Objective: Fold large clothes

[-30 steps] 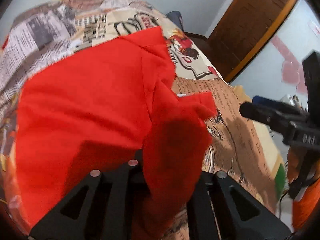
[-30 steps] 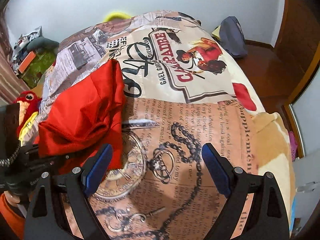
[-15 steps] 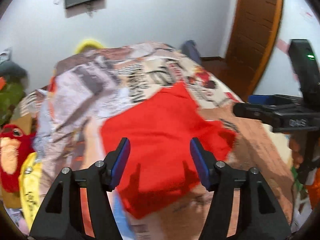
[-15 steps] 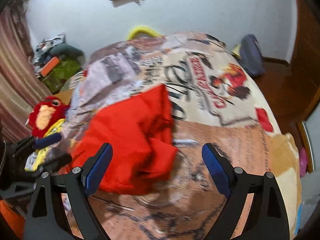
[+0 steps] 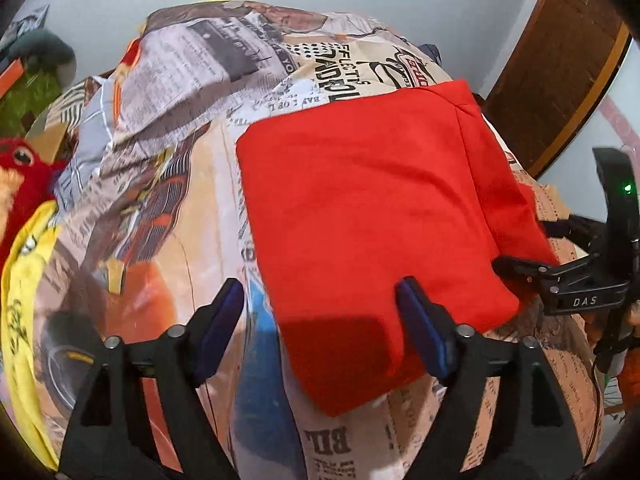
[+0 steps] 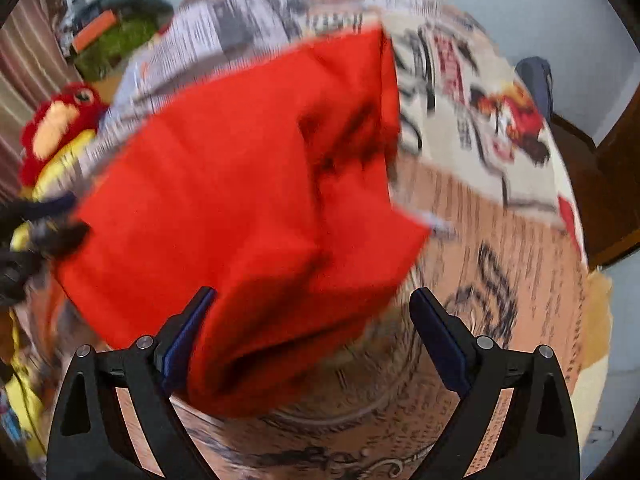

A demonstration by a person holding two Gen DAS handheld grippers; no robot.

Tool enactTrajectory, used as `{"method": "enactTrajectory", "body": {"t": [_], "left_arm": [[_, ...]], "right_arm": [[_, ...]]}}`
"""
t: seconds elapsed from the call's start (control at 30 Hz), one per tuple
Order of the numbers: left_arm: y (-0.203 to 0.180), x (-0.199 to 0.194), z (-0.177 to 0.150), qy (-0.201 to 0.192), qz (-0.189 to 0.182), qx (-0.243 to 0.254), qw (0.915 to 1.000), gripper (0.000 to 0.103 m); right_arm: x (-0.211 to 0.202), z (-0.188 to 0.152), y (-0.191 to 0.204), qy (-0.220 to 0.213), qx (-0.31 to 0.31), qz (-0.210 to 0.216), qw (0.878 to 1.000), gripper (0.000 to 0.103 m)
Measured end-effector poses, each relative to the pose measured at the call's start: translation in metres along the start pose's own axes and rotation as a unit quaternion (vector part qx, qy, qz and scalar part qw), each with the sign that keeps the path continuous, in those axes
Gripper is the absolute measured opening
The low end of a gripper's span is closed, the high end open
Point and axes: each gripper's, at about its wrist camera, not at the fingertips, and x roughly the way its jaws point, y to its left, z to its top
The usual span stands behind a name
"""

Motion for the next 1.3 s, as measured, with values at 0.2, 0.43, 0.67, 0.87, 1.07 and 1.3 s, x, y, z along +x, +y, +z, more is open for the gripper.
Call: {"method": "enactTrajectory", "body": {"t": [0.2, 0.43, 0.67, 0.87, 1.07, 1.3], "left_arm": [[-0.010, -0.008, -0.028, 0.020, 0.031, 0.032, 0.9988, 0.080], [-0.006, -0.041, -0.022, -0.009, 0.065, 0.048, 0.9967, 0.079], [0.010, -0.069, 0.015, -0.066, 0.072, 0.007, 0.9952, 0.080], [0.028, -0.040, 0.040, -0.050, 0.020, -0.047, 0.9974, 0.080], [0.050, 0.033, 0.038, 0.046, -0.072, -0.124, 0.9886, 0.080], [0.076, 0.078, 0.033, 0.061, -0.190, -0.229, 0.9526, 0.083]], "right_arm": [[-0.023, -0.015, -0.014, -0.013, 0.024, 0.014, 1.000, 0.096], [-0.045, -0.014, -0.002, -0.042, -0.023, -0.019, 0.999, 0.096], [-0.078, 0.007, -0.008, -0.110, -0.012, 0.006, 0.994, 0.096], [-0.068, 0.034, -0.022, -0.118, 0.039, 0.053, 0.991, 0.096], [-0.010, 0.049, -0.043, -0.050, 0.095, 0.112, 0.988, 0.096], [0.036, 0.054, -0.048, -0.001, 0.132, 0.178, 0.975, 0.096]]}}
